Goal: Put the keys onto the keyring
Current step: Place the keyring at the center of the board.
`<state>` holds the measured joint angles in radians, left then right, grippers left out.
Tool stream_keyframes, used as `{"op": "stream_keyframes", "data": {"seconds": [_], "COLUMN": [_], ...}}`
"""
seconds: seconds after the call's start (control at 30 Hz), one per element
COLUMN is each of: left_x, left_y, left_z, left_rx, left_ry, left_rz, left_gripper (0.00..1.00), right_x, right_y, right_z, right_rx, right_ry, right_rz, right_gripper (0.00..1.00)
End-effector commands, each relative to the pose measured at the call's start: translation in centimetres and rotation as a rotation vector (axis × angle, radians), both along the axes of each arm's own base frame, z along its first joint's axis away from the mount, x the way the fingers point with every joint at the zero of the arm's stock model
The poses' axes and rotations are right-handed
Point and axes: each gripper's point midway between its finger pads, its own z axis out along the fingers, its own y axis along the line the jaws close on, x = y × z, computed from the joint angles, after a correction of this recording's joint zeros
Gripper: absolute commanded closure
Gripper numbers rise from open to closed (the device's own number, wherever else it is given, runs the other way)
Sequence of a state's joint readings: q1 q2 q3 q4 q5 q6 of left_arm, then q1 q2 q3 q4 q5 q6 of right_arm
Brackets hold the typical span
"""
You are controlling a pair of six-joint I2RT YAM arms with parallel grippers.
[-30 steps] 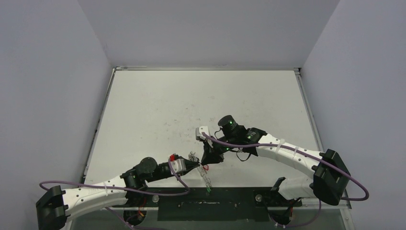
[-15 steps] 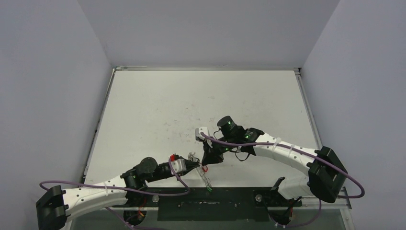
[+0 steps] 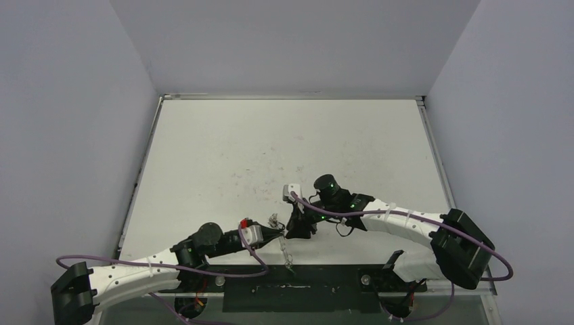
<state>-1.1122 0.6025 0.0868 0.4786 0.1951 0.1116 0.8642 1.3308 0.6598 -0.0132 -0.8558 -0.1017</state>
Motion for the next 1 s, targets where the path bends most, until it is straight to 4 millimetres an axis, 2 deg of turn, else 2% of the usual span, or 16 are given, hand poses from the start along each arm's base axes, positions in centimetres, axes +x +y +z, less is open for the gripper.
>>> {"op": "stream_keyframes", "data": {"seconds": [0.0, 0.4, 0.6, 0.77, 0.9, 0.97], "left_x": [-0.2, 0.7, 3.4, 6.4, 9.7, 11.4], "left_y": [-0.5, -0.4, -0.9, -2.3, -3.3, -3.9], "left_z": [3.7, 4.0, 4.2, 4.4, 4.1, 4.2], "left_rx": [-0.121, -0.124, -0.066, -0.017, 0.017, 0.014], "left_ry": [-0.051, -0.054, -0.063, -0.072, -0.034, 0.004], "left_rz": [-0.015, 0.032, 0.147, 0.256, 0.366, 0.398], "left_gripper": [1.00, 1.00, 1.00, 1.00, 1.00, 0.86], "right_x": [1.8, 3.7, 6.7, 9.0, 10.3, 10.9], "right_y": [0.5, -1.4, -3.6, -6.1, -8.2, -9.3], "right_z": [2.5, 3.5, 3.2, 3.1, 3.1, 3.1], "right_rx": [0.112, 0.133, 0.115, 0.098, 0.077, 0.067], "right_ry": [-0.097, -0.126, -0.118, -0.137, -0.156, -0.164], "right_rz": [-0.079, -0.216, -0.416, -0.590, -0.715, -0.774], "right_gripper": [0.67, 0.59, 0.51, 0.37, 0.23, 0.18]}}
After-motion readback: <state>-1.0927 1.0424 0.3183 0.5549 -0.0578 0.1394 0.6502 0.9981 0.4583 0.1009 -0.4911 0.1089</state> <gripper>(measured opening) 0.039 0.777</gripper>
